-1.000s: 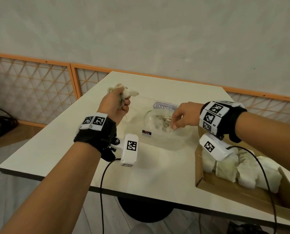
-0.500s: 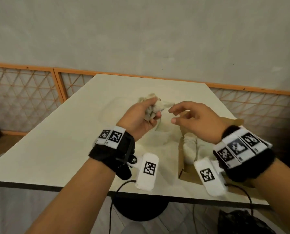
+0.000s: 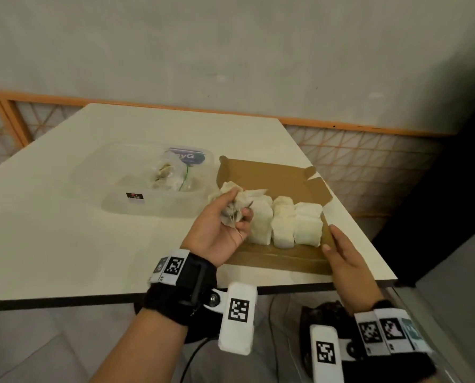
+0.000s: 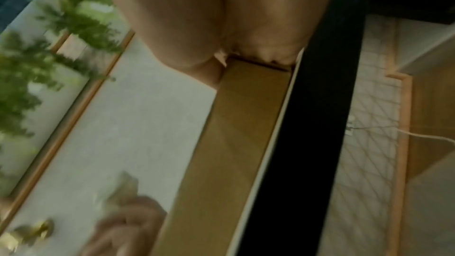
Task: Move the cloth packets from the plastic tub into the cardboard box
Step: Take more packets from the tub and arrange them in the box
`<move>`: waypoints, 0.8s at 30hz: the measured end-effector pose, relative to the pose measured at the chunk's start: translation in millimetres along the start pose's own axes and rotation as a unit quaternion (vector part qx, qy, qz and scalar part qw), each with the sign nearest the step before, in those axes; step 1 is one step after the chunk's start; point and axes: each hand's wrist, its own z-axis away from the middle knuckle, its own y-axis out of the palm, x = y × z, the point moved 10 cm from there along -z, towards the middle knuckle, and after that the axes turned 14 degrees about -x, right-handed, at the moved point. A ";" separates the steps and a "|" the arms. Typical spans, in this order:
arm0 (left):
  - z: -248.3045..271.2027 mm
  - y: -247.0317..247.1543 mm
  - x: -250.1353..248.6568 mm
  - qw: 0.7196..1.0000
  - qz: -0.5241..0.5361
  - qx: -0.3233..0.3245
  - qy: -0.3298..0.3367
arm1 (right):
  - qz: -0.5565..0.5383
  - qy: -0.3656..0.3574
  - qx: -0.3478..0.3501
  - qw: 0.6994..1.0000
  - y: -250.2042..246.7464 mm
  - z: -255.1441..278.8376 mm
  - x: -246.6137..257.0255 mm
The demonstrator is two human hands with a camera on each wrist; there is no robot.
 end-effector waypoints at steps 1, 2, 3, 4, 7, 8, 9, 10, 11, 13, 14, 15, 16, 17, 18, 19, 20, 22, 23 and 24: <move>-0.7 2.2 3.5 1.000 -0.009 -0.002 -0.003 | 0.013 -0.008 0.010 1.000 6.4 0.5 2.6; -1.9 3.5 6.7 1.000 -0.027 -0.007 -0.004 | 0.017 -0.011 0.018 1.000 11.6 1.0 5.6; -3.9 4.7 8.9 0.999 -0.052 -0.012 -0.003 | 0.007 -0.012 0.018 1.000 14.6 1.4 10.0; -6.6 5.9 9.9 0.997 -0.075 -0.016 -0.001 | -0.010 -0.013 0.002 1.000 13.9 1.1 16.3; -13.6 3.6 11.6 0.993 -0.112 -0.028 -0.009 | -0.092 -0.092 -0.082 0.988 0.8 -1.4 50.0; -14.1 3.1 12.4 0.992 -0.125 -0.029 -0.012 | -0.109 -0.137 -0.072 0.982 4.1 1.0 65.4; -14.3 3.9 13.5 0.989 -0.145 -0.026 -0.013 | -0.120 -0.175 -0.036 0.977 13.9 4.8 78.1; -14.2 4.7 15.0 0.985 -0.169 -0.022 -0.012 | -0.121 -0.196 0.011 0.973 27.1 8.6 86.3; -14.8 5.4 16.4 0.981 -0.194 -0.019 -0.008 | -0.122 -0.202 0.051 0.970 39.3 11.4 89.2; -15.9 6.9 17.6 0.973 -0.232 -0.012 0.006 | -0.142 -0.190 0.078 0.968 50.9 8.7 87.3; -16.4 8.1 17.9 0.971 -0.239 -0.007 0.009 | -0.162 -0.174 0.070 0.969 50.6 3.9 84.3; -17.5 7.9 17.5 0.971 -0.237 -0.007 0.009 | -0.182 -0.150 0.060 0.970 48.8 -1.9 80.0; -18.3 7.1 16.6 0.973 -0.229 -0.011 0.006 | -0.202 -0.119 0.053 0.971 47.0 -7.6 74.3; -19.9 5.2 15.6 0.976 -0.218 -0.020 0.003 | -0.229 -0.083 0.051 0.968 45.8 -12.4 68.3; -21.3 3.4 14.6 0.978 -0.209 -0.029 0.001 | -0.264 -0.044 0.054 0.962 45.7 -16.3 62.6; -23.5 1.5 13.3 0.979 -0.203 -0.036 0.003 | -0.298 -0.008 0.060 0.953 46.8 -18.7 58.1; -25.0 -0.3 11.9 0.979 -0.200 -0.043 0.008 | -0.321 0.019 0.068 0.945 48.2 -20.1 55.8; -26.8 -2.1 9.1 0.977 -0.207 -0.052 0.026 | -0.328 0.038 0.091 0.940 52.6 -19.1 57.7; -26.3 -1.1 8.6 0.974 -0.219 -0.048 0.034 | -0.320 0.038 0.104 0.941 54.8 -17.0 60.2; -25.2 1.1 9.0 0.970 -0.237 -0.039 0.041 | -0.312 0.036 0.113 0.943 56.8 -15.1 62.3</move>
